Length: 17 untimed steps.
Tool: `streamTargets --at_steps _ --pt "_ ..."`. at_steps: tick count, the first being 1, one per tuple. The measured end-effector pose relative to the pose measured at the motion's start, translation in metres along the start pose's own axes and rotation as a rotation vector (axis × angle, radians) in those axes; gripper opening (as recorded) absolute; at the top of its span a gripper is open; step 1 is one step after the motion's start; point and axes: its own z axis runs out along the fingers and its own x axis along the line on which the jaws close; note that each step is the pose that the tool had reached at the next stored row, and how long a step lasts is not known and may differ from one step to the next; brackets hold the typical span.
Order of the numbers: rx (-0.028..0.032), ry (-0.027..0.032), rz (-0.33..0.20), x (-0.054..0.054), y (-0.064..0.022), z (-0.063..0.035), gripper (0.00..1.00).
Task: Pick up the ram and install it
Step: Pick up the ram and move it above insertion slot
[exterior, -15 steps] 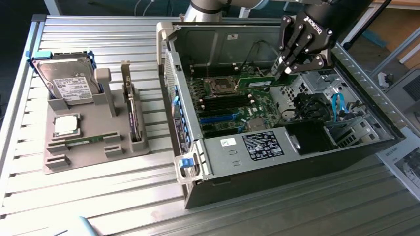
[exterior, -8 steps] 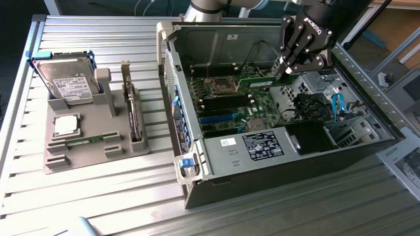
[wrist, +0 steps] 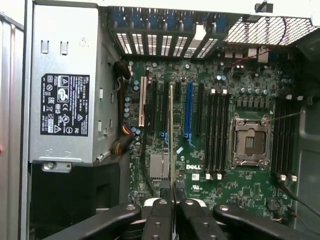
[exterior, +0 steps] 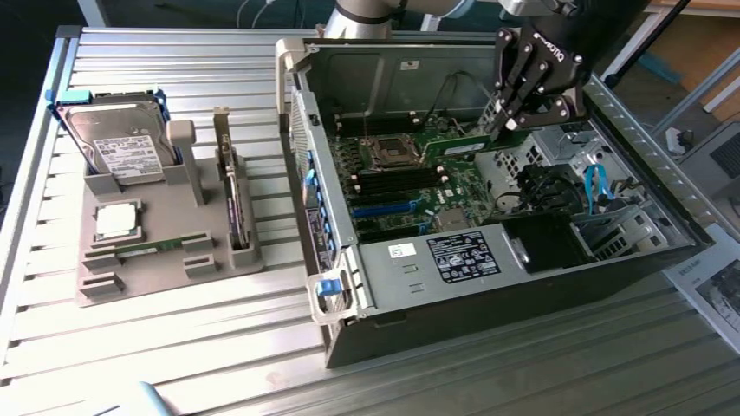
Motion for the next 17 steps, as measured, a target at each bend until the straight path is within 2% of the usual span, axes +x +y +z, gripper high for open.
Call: streamTargets --at_steps 1,2,12,17 --pt "0.0096 -0.0005 0.000 -0.0001 0.0008 0.0000 0.12" --pt "0.0157 -0.0006 0.000 -0.0001 0.0014 0.0001 0.12" --pt "0.0164 -0.0005 0.000 -0.0004 0.0014 0.0000 0.12" --pt "0.0165 -0.0004 0.002 -0.0075 0.0011 0.0004 0.12"
